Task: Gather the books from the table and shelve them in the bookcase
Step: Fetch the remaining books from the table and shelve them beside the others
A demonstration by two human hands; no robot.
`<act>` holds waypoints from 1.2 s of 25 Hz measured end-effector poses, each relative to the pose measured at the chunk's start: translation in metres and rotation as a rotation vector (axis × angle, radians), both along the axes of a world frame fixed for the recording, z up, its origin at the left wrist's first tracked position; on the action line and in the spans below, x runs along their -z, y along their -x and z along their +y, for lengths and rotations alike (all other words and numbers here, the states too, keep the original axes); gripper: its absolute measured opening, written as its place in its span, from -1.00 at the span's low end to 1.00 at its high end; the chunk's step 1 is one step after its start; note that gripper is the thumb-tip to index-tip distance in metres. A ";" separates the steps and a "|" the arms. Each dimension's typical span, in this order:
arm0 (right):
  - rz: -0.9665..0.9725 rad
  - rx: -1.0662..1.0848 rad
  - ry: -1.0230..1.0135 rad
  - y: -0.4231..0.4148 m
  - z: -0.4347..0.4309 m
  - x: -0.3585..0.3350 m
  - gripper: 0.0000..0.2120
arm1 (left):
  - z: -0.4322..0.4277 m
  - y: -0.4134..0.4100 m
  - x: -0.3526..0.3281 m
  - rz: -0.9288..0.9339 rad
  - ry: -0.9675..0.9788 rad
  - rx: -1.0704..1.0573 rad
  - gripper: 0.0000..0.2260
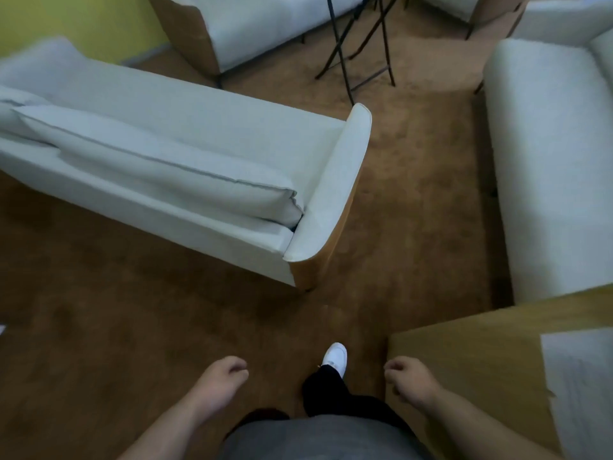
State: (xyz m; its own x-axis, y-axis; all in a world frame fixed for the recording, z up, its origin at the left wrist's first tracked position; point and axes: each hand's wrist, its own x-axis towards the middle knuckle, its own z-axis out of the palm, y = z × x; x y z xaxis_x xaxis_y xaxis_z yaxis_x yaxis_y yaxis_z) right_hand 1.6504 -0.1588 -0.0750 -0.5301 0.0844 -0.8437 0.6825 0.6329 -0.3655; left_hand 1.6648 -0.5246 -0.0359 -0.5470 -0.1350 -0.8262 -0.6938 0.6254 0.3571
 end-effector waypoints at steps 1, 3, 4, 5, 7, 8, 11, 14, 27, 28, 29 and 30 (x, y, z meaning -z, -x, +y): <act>-0.001 -0.003 -0.003 0.019 0.006 0.000 -0.89 | 0.009 0.022 -0.003 0.007 -0.012 0.006 -0.71; 0.012 -0.011 -0.008 0.052 0.018 -0.003 -0.85 | 0.023 0.055 -0.006 0.016 -0.044 0.025 -0.69; 0.024 -0.001 -0.016 0.065 0.023 -0.006 -0.84 | 0.029 0.068 -0.008 0.018 -0.060 0.039 -0.69; 0.036 0.022 -0.027 0.077 0.027 -0.009 -0.84 | 0.036 0.081 -0.009 0.018 -0.065 0.049 -0.69; 0.037 0.059 -0.039 0.094 0.033 -0.013 -0.84 | 0.047 0.106 -0.012 0.040 -0.055 0.079 -0.71; 0.026 0.074 -0.039 0.102 0.036 -0.014 -0.84 | 0.053 0.121 -0.013 0.053 -0.054 0.100 -0.73; 0.015 0.098 -0.045 0.121 0.040 -0.016 -0.87 | 0.067 0.166 -0.014 0.059 -0.056 0.189 -0.81; 0.023 0.154 -0.039 0.146 0.048 -0.014 -0.92 | 0.078 0.217 -0.010 0.083 -0.062 0.249 -0.74; -0.026 0.308 -0.141 0.316 0.117 -0.041 -0.76 | 0.154 0.388 -0.002 0.031 -0.239 0.271 -0.83; -0.028 0.316 -0.127 0.323 0.117 -0.042 -0.79 | 0.159 0.397 -0.002 0.018 -0.240 0.275 -0.82; -0.030 0.316 -0.111 0.332 0.116 -0.042 -0.83 | 0.162 0.406 0.000 0.011 -0.224 0.288 -0.80; -0.036 0.313 -0.094 0.341 0.118 -0.041 -0.89 | 0.165 0.419 0.005 0.010 -0.211 0.308 -0.78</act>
